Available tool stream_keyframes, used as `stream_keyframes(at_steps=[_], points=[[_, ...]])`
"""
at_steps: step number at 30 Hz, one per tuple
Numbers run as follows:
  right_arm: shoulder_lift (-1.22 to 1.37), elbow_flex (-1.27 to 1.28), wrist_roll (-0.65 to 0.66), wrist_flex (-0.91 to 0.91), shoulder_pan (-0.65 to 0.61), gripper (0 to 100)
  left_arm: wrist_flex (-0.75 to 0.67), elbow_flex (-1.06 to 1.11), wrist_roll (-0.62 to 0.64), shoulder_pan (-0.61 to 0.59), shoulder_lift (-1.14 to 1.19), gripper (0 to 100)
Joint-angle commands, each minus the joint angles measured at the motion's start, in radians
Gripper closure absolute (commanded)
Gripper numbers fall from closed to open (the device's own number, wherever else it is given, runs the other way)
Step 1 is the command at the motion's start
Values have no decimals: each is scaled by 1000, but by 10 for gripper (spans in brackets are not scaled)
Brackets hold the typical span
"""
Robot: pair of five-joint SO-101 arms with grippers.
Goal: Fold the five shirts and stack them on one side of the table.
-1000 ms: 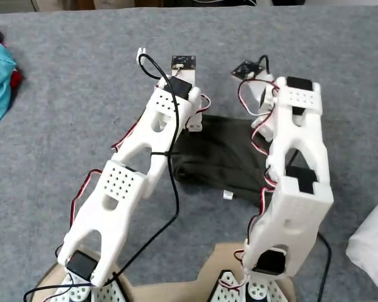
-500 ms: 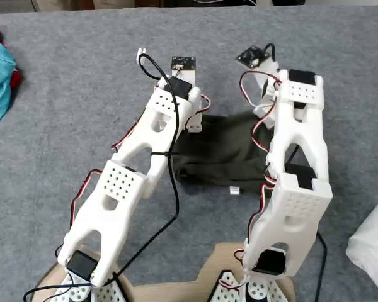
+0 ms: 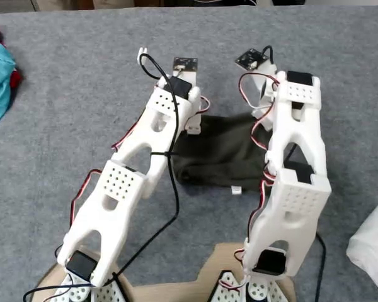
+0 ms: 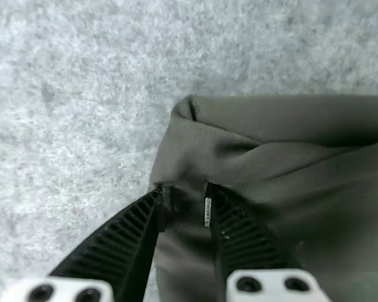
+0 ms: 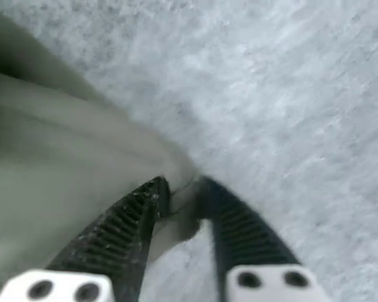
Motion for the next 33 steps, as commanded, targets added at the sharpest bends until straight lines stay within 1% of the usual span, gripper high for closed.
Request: stream_keyframes(at_steps=[1, 6, 8, 12, 17, 19, 23, 29, 33], points=[[-151, -35, 17, 77, -1, 759, 31, -83, -6, -34, -15, 892], [-321, 64, 0, 71, -5, 677, 31, -110, -14, -51, -16, 891], [-386, 120, 0, 71, -5, 664, 31, -107, -29, -51, -13, 891], [-504, 297, -12, 63, -7, 704, 31, -103, -41, -54, -13, 891], [-601, 570, -35, -83, -45, 845, 31, -109, -43, -55, -13, 891], [-621, 650, -35, -141, -51, 883, 31, -109, -43, -55, -13, 891], [-621, 713, -37, -193, -31, 888, 31, -110, -43, -55, -13, 891], [-621, 753, -34, -233, -13, 822, 29, -110, -43, -55, -13, 891], [-621, 774, -32, -235, -13, 818, 29, -110, -43, -57, -13, 891]])
